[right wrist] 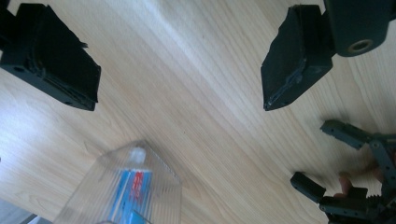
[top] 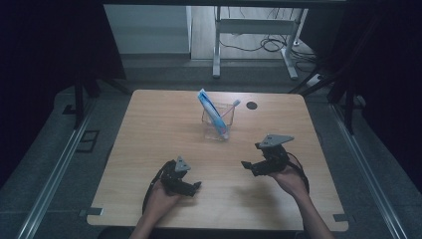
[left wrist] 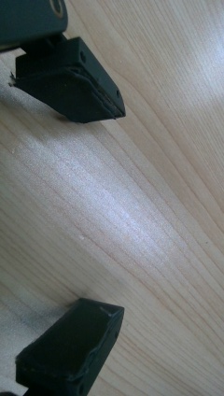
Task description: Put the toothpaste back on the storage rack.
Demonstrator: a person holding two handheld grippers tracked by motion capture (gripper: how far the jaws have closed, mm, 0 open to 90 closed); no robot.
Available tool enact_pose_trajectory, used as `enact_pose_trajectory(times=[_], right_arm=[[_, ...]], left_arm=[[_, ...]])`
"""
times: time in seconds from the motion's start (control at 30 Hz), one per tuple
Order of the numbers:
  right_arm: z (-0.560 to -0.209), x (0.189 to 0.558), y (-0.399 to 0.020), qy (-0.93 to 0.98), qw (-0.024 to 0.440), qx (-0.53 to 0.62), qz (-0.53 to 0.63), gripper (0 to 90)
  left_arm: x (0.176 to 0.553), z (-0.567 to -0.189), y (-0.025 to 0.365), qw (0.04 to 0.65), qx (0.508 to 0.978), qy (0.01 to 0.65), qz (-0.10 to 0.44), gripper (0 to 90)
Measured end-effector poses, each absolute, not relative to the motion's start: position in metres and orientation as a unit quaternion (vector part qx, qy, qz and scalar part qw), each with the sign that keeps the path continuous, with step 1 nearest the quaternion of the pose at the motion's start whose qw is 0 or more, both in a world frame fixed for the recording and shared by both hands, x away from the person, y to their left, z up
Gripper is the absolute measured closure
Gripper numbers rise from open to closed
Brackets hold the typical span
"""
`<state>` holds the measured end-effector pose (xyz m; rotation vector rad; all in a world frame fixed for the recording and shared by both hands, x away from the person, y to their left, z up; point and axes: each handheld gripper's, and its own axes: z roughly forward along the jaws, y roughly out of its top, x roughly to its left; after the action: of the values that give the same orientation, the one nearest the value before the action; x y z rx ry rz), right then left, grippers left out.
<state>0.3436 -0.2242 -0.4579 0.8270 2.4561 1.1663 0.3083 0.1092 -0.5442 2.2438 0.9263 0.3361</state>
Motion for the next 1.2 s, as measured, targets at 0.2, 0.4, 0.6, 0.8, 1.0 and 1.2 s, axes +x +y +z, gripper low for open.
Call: enact_pose_trajectory(times=[0.2, 0.4, 0.6, 0.8, 1.0, 1.2], right_arm=[[-0.471, 0.333, -0.240, 0.849, 0.149, 0.303, 0.407, 12.1], [-0.489, 0.323, -0.257, 0.842, 0.146, 0.323, 0.407, 12.5], [-0.505, 0.313, -0.269, 0.835, 0.153, 0.338, 0.407, 12.8], [-0.523, 0.305, -0.278, 0.832, 0.153, 0.353, 0.399, 12.8], [-0.537, 0.300, -0.286, 0.833, 0.152, 0.366, 0.386, 12.8], [-0.542, 0.298, -0.284, 0.845, 0.157, 0.361, 0.362, 13.5]], left_arm=[[0.308, -0.544, 0.109, 0.341, 0.859, 0.359, 0.128, 6.4], [0.308, -0.544, 0.109, 0.340, 0.861, 0.357, 0.128, 6.4], [0.308, -0.544, 0.109, 0.340, 0.860, 0.358, 0.128, 6.4], [0.308, -0.544, 0.109, 0.340, 0.859, 0.360, 0.128, 6.5], [0.307, -0.544, 0.109, 0.340, 0.859, 0.360, 0.129, 6.7], [0.307, -0.544, 0.109, 0.340, 0.859, 0.360, 0.129, 6.7]])
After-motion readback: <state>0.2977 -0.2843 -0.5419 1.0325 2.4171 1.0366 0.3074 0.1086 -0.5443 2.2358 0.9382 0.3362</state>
